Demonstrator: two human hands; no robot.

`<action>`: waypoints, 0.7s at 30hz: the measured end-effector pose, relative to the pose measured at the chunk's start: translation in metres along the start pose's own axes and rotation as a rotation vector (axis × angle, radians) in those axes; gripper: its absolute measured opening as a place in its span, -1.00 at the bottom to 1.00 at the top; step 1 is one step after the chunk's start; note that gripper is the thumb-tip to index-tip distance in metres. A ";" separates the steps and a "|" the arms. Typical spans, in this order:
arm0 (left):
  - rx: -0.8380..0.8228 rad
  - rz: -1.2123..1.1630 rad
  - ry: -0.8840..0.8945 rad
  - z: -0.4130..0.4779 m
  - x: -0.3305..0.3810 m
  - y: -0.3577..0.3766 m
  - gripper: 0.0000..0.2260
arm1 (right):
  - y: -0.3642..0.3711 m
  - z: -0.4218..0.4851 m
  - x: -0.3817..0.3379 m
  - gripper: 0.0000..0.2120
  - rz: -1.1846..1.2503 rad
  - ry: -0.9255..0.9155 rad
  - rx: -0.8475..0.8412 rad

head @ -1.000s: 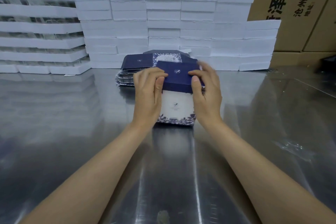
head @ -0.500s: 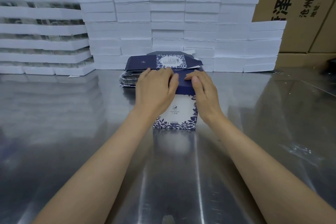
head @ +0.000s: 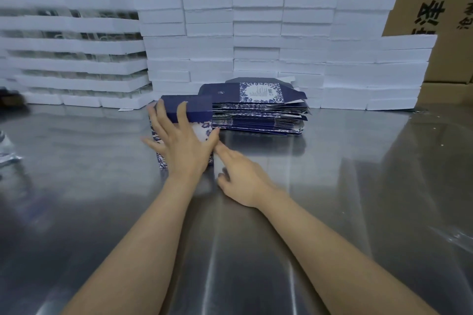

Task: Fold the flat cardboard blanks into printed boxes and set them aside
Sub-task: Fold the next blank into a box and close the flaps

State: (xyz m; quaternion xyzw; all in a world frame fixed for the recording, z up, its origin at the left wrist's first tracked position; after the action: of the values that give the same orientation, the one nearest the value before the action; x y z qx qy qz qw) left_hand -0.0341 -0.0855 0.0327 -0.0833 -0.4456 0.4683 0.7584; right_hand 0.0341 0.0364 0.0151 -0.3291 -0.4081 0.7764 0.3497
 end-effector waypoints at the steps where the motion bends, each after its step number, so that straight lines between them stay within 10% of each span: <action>1: 0.018 0.011 -0.007 0.007 -0.006 0.003 -0.29 | 0.003 0.004 0.002 -0.28 0.011 -0.013 -0.025; 10: 0.136 0.079 -0.106 0.090 -0.069 0.040 -0.34 | -0.017 0.006 0.074 -0.55 -0.007 0.082 0.263; 21: -0.192 -0.216 0.052 0.160 -0.054 0.133 -0.46 | -0.007 0.038 0.118 -0.63 -0.117 0.098 0.461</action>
State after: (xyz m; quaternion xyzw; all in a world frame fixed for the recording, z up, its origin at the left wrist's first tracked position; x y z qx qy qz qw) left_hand -0.2482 -0.1018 0.0228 -0.1194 -0.4748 0.3368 0.8043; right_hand -0.0581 0.1196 0.0116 -0.2537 -0.2209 0.8106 0.4793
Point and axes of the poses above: each hand's wrist, its own z-axis towards the middle knuckle, its own y-axis out of the palm, x = y × z, the point moved 1 cm from there along z, towards the middle knuckle, and after that the axes turned 11 degrees about -y, right-handed, at the moved point
